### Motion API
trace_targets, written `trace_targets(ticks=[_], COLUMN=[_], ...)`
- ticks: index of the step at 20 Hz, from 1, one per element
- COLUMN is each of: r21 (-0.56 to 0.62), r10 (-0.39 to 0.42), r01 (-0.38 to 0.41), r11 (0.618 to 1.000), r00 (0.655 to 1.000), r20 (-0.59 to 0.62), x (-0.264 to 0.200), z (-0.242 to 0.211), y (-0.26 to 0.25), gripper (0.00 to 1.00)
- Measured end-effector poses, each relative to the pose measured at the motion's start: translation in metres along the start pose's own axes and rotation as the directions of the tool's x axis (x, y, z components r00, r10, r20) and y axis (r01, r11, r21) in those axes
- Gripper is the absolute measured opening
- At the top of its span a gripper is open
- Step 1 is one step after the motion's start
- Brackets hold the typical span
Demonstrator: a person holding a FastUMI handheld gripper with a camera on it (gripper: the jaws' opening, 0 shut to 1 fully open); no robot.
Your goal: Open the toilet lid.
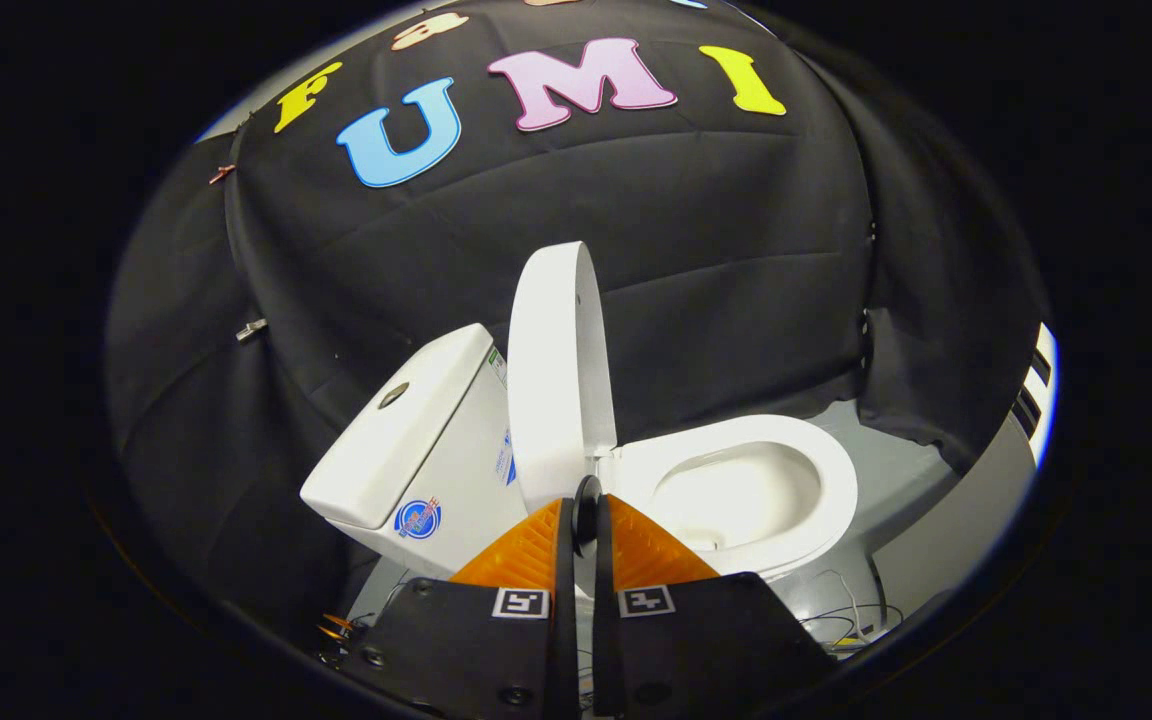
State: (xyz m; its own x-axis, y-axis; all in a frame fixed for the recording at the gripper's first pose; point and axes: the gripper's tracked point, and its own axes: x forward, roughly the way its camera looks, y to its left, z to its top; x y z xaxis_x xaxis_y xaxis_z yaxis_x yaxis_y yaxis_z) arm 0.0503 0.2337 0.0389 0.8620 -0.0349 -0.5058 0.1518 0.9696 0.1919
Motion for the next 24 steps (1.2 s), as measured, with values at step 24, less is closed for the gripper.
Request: trace_targets(ticks=[24], r21=[-0.143], r10=[-0.139], r01=[0.141], r11=[0.98], r00=[0.99], r20=[0.024], x=[0.018], z=[-0.023], y=[0.08], gripper=[0.13])
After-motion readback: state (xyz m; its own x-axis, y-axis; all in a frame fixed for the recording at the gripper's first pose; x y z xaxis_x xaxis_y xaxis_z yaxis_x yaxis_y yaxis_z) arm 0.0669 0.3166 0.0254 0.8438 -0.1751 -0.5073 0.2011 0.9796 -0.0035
